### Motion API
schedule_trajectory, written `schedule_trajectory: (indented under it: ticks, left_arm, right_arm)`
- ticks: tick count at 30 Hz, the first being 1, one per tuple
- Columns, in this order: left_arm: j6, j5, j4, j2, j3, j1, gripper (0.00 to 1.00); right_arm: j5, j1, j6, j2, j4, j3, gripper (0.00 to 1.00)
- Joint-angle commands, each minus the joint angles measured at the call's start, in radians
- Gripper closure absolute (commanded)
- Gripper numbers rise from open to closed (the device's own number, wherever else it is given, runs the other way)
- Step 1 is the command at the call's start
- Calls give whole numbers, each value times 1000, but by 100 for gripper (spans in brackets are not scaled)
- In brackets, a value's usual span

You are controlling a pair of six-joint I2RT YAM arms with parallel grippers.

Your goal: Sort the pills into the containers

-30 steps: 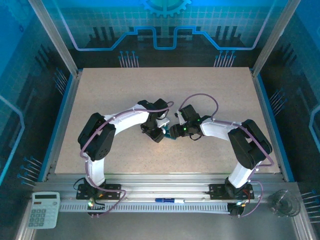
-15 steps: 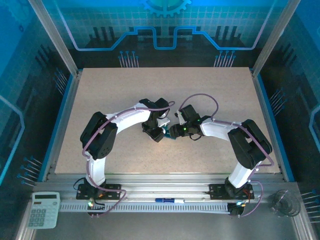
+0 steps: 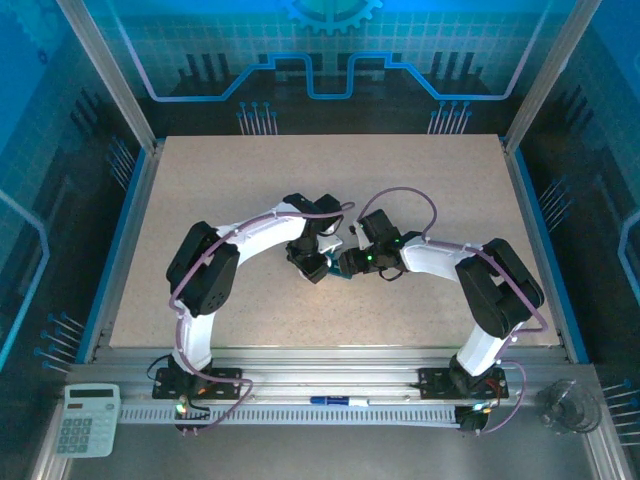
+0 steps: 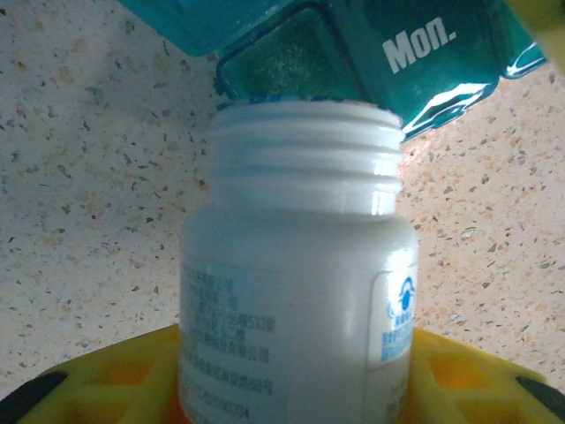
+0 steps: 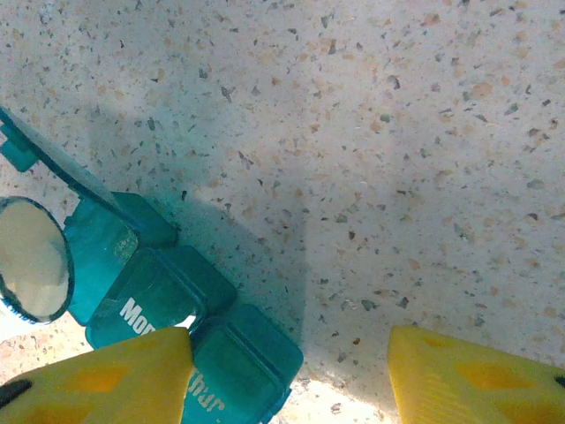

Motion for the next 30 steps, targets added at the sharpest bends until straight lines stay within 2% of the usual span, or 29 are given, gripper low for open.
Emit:
schedule_trajectory:
  ticks: [1, 18, 30]
  left_arm:
    - [17, -13, -53, 27, 35, -10, 100]
    - [37, -12, -92, 56, 82, -9, 100]
    - [22, -16, -39, 23, 48, -5, 100]
  right_arm:
    - [1, 14, 9, 28, -9, -18, 39]
    - [-1, 14, 8, 32, -5, -18, 39]
    - [0, 14, 9, 31, -6, -18, 39]
